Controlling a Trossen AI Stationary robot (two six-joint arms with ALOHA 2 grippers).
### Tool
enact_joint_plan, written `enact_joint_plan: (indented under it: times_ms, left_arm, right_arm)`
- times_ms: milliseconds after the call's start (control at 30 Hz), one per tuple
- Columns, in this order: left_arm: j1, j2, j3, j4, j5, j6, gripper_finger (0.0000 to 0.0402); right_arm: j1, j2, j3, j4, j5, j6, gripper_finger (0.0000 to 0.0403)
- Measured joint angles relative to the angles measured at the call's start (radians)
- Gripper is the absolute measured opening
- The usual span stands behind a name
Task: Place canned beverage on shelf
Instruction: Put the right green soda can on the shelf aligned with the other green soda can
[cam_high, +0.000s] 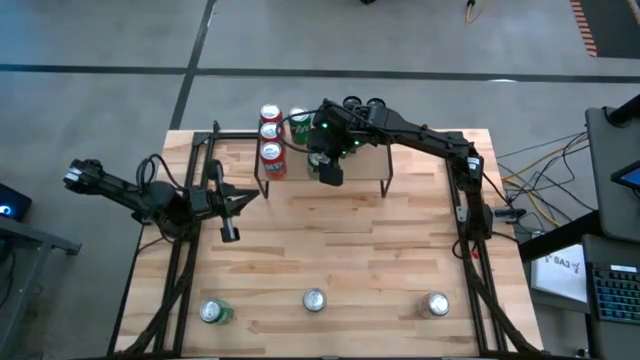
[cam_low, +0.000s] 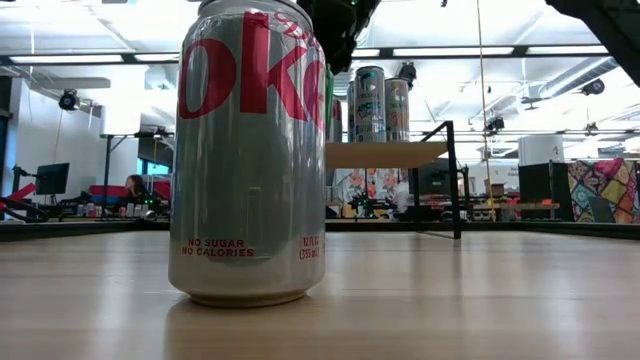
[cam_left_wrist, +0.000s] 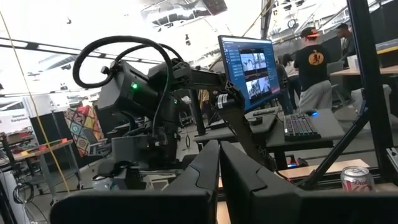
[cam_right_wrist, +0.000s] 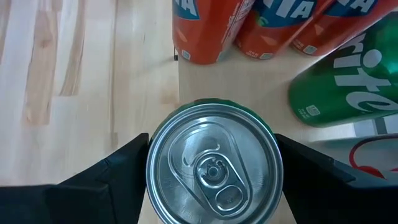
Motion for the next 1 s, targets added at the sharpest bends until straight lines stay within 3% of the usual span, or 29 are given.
enact_joint_plan:
  times_ms: [233, 433, 1000]
  left_arm:
    - [0.000, 0.000, 0.000, -0.004, 0.000, 0.000, 0.0000]
    - [0.000, 0.000, 0.000, -0.004, 0.000, 0.000, 0.0000]
    - [0.000, 0.000, 0.000, -0.003, 0.000, 0.000, 0.0000]
  right_arm:
    - [-0.014, 0.000, 0.000, 0.000, 0.001, -0.006, 0.0285]
    - [-0.016, 0.001, 0.000, -0.002, 0.003, -0.010, 0.0318]
    - [-0.016, 0.003, 0.000, 0.016, 0.008, -0.011, 0.0324]
